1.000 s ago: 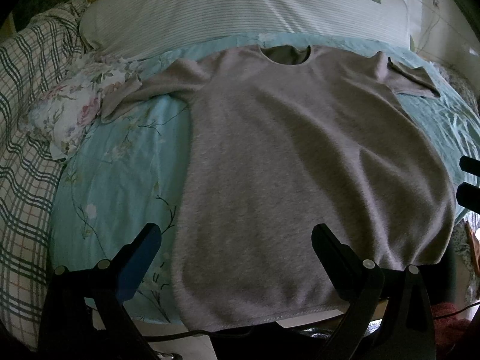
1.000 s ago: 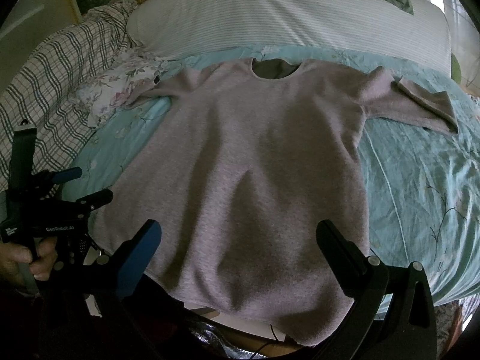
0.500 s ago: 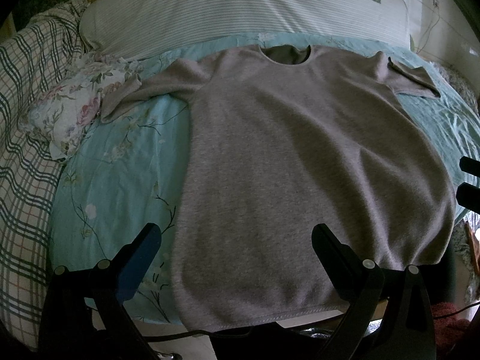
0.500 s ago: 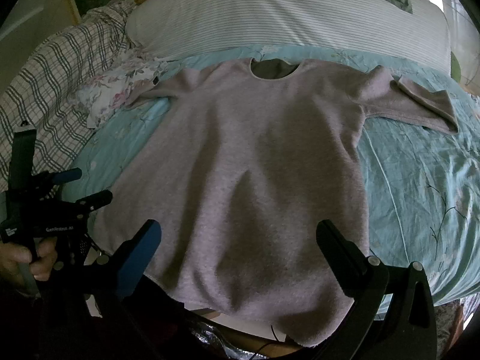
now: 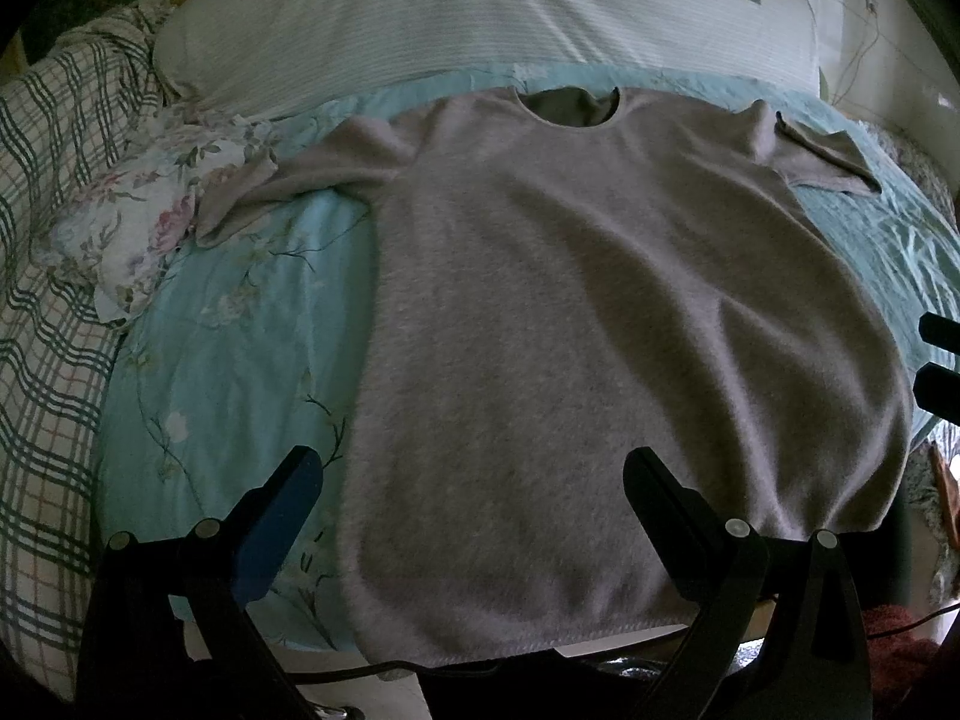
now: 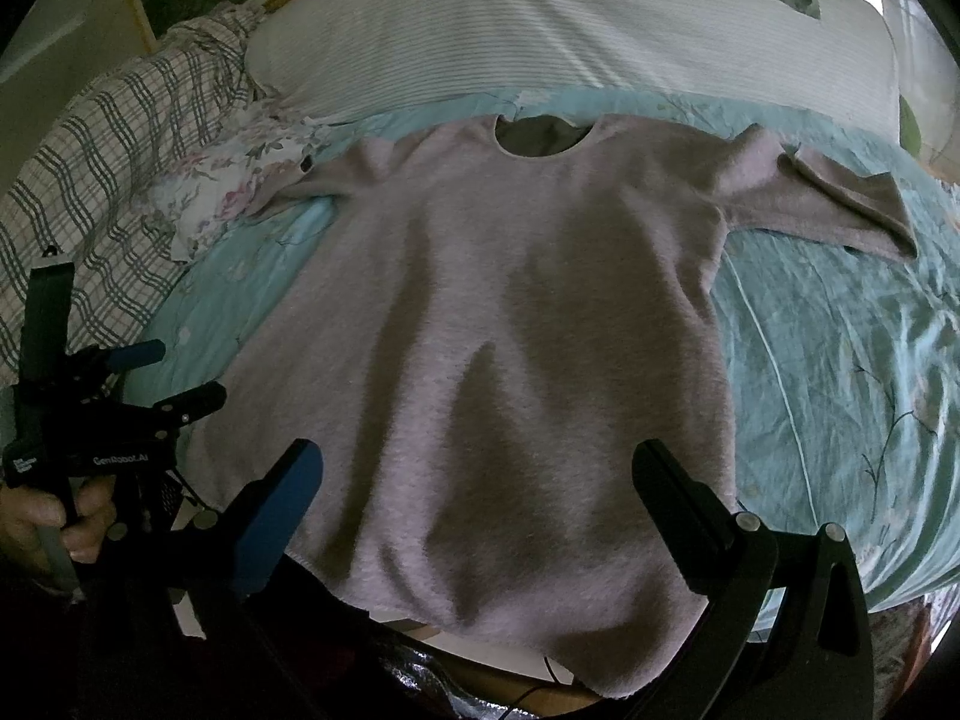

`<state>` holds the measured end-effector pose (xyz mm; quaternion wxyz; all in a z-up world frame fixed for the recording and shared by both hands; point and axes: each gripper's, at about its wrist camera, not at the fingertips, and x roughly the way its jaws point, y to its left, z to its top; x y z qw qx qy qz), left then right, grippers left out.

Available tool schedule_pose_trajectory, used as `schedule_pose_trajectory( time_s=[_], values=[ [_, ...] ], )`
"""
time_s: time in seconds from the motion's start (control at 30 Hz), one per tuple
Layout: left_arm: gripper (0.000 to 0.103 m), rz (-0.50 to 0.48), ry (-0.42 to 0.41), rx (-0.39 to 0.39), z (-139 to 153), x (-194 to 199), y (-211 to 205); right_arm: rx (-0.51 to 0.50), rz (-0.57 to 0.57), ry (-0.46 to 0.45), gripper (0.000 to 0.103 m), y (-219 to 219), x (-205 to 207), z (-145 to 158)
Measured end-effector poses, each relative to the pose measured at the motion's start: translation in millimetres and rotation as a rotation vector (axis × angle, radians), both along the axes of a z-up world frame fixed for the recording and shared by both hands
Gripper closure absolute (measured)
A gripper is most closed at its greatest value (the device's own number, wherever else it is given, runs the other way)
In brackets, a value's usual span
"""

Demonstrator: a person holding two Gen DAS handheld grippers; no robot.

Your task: Fold small clothes

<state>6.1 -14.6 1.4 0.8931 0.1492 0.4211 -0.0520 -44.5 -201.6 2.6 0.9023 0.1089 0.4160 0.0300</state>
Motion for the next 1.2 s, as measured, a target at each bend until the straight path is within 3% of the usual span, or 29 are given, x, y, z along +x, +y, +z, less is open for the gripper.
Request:
schedule_pose_trajectory(
  time_s=[0.13, 0.37, 0.4, 0.53, 0.7, 0.87, 1.03, 1.2],
  values=[
    [0.002, 0.003, -0.029, 0.034, -3, 5, -2, -0.008, -0.019, -0.045, 0.000, -9, 2, -1],
    [0.002, 0.007, -0.006, 0.003, -6, 17, -1, 0.011, -0.083, -0.095, 0.000, -42, 10, 0],
    [0.002, 0.008, -0.007, 0.002, -6, 18, -1, 0.049, -0.088, -0.080, 0.000, -45, 13, 0],
    [0.002, 0.011, -0.007, 0.001, -8, 24, -2, 0.024, -0.119, -0.091, 0.001, -67, 21, 5],
    [0.002, 0.010, -0.012, 0.001, -6, 38, -5, -0.049, -0.184, -0.127, 0.019, -118, 42, 17],
    [0.002, 0.006, -0.014, 0.000, -6, 59, -13, -0.097, -0.296, -0.115, 0.029, -204, 96, 16],
    [0.002, 0.008, -0.005, -0.006, -10, 80, -21, -0.163, -0.358, -0.062, 0.029, -273, 159, 7],
    [0.002, 0.017, 0.014, -0.014, -18, 101, -28, -0.193, -0.384, 0.028, 0.029, -324, 219, -21]
  ],
)
